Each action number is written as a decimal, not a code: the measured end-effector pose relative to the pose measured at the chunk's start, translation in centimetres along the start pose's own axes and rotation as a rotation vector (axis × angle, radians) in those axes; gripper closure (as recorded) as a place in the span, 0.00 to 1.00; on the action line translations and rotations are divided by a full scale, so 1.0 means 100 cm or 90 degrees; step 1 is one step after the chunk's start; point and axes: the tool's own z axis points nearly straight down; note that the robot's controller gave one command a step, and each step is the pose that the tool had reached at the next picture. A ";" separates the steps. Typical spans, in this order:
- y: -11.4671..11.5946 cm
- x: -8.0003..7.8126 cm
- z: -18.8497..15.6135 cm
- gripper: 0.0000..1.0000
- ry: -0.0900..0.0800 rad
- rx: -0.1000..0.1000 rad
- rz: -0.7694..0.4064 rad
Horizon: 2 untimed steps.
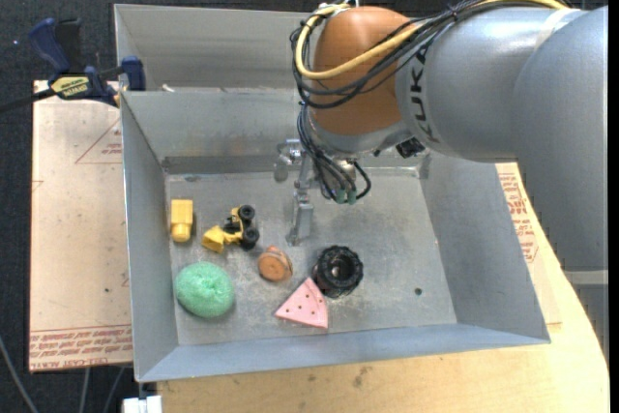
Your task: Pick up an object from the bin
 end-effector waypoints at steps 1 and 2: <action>0.000 -0.001 -0.005 0.00 -0.004 0.000 0.001; 0.010 0.002 0.020 0.00 -0.008 0.000 0.035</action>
Offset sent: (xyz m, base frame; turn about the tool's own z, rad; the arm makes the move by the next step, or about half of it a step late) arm -0.0114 0.0234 -0.0530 0.1144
